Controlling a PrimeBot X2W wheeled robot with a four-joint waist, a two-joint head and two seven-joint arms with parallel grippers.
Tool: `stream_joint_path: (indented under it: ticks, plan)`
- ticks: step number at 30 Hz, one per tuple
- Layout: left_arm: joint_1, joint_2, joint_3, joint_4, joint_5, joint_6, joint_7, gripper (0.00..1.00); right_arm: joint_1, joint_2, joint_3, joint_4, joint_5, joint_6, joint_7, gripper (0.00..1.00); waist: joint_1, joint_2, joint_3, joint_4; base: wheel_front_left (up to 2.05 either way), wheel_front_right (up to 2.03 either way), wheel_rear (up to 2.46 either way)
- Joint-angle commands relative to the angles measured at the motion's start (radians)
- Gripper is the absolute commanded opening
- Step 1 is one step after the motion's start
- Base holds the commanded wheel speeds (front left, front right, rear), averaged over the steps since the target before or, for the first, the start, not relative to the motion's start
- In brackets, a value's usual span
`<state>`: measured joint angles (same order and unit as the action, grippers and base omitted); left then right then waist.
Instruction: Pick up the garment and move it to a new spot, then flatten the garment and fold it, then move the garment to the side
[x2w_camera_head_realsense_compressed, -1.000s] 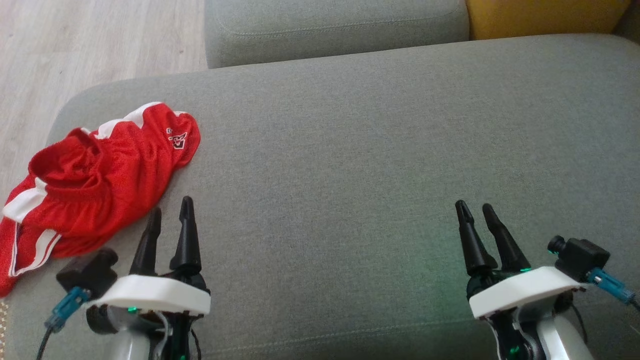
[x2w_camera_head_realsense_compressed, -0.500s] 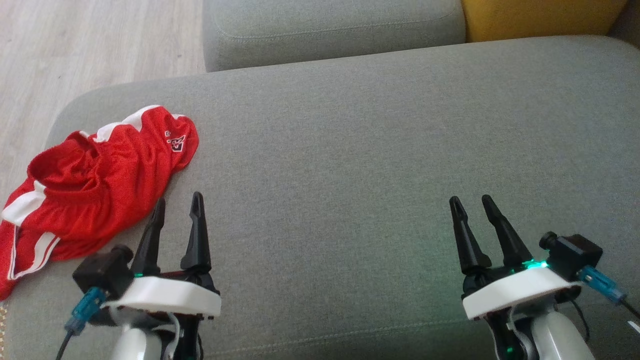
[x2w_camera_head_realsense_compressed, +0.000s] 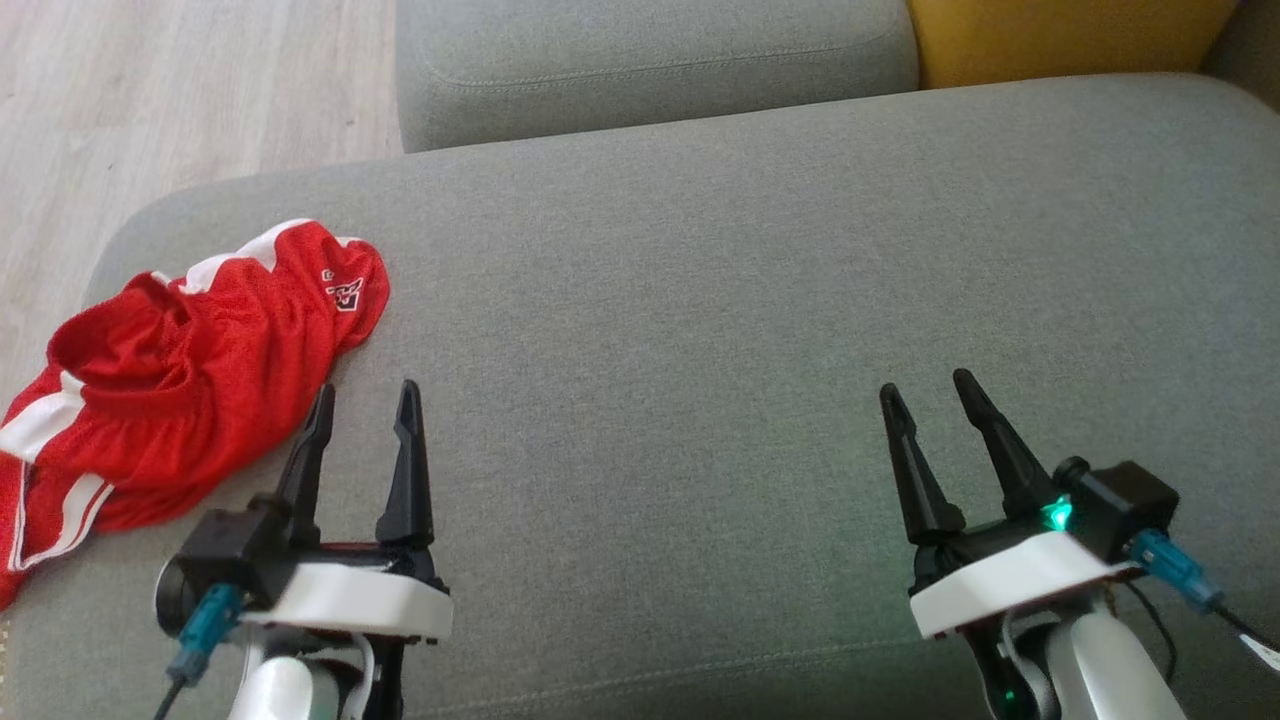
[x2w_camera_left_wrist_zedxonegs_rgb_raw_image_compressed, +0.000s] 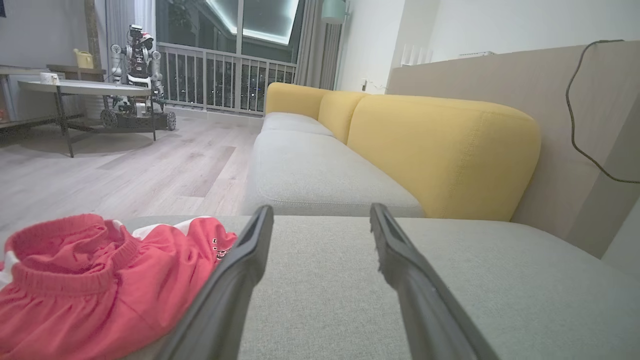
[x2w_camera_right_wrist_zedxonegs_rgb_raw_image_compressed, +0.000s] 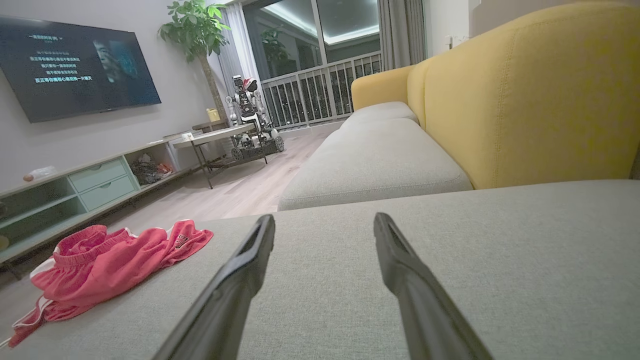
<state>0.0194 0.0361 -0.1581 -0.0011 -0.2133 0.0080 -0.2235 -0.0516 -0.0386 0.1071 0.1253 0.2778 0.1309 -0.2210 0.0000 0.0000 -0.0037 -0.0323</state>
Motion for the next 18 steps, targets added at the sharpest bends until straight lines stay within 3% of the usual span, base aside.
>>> stream_joint_path:
  ticks: [1, 9, 18]
  plan:
    - [-0.031, 0.013, 0.02, -0.042, 0.041, -0.003, -0.014, 1.0, -0.052, -0.011, 0.03, -0.044, -0.038, 0.0, -0.017, 1.0, 0.0, 0.0, 0.0, -0.002, 0.0, 0.0, 0.0]
    - [-0.031, 0.014, 0.015, -0.013, 0.107, -0.012, -0.038, 1.0, -0.055, -0.012, 0.04, -0.052, -0.125, 0.0, -0.04, 1.0, 0.0, 0.0, 0.0, -0.009, 0.0, 0.0, 0.0]
    - [-0.034, 0.014, 0.015, 0.001, 0.105, -0.008, -0.038, 1.0, -0.057, -0.012, 0.035, -0.04, -0.135, 0.0, -0.041, 1.0, 0.0, 0.0, 0.0, -0.007, 0.0, 0.0, 0.0]
